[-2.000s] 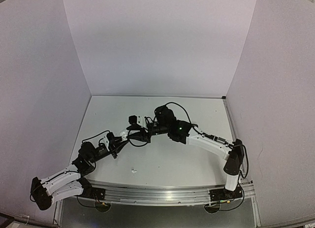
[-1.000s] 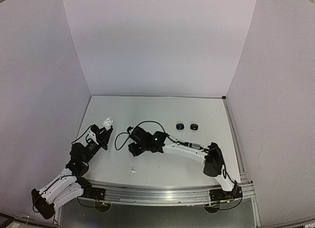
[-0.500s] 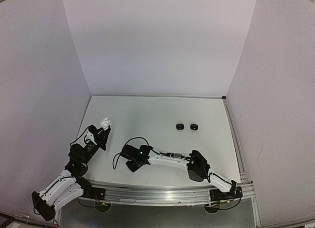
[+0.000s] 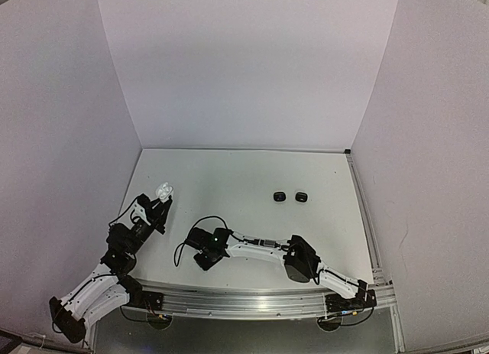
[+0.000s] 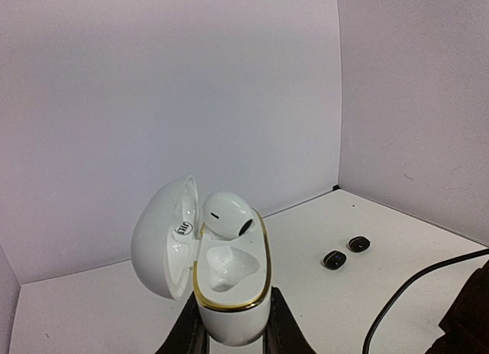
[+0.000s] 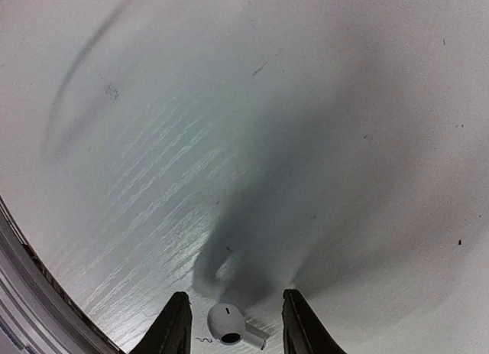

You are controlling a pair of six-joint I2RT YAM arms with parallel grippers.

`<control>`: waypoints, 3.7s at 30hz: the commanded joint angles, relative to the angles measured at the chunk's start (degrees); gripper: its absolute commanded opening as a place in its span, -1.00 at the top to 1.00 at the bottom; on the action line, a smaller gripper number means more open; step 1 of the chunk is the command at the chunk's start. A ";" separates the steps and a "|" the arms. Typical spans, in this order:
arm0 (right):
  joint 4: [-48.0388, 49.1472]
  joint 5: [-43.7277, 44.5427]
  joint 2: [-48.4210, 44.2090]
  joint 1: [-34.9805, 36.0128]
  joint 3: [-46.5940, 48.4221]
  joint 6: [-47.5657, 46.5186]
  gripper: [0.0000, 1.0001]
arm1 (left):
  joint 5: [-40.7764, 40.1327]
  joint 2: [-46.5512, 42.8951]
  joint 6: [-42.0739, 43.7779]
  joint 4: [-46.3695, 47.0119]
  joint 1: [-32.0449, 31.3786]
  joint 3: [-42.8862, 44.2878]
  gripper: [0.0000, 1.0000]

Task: Insert the wireless bluetooth earbuds into the charging case

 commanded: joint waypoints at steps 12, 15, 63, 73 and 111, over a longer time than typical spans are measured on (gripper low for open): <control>-0.94 -0.76 -0.07 1.37 -0.50 -1.48 0.43 | 0.45 -0.42 -0.55 -0.08 0.28 -0.83 1.00; -1.46 -0.26 0.14 1.90 -0.62 -2.15 0.45 | 0.54 -0.38 -0.64 0.03 0.29 -0.90 1.00; 51.47 -2.99 -28.16 -4.93 -12.58 8.74 1.00 | 1.85 -1.82 7.47 14.70 0.18 -8.85 1.00; 65.11 -11.99 -23.64 -4.97 -9.99 10.72 1.00 | 2.88 2.05 12.03 25.08 0.17 -10.86 1.00; 90.04 -10.98 -19.90 -4.21 -22.88 6.17 1.00 | 3.20 5.87 5.87 30.99 0.17 -10.24 1.00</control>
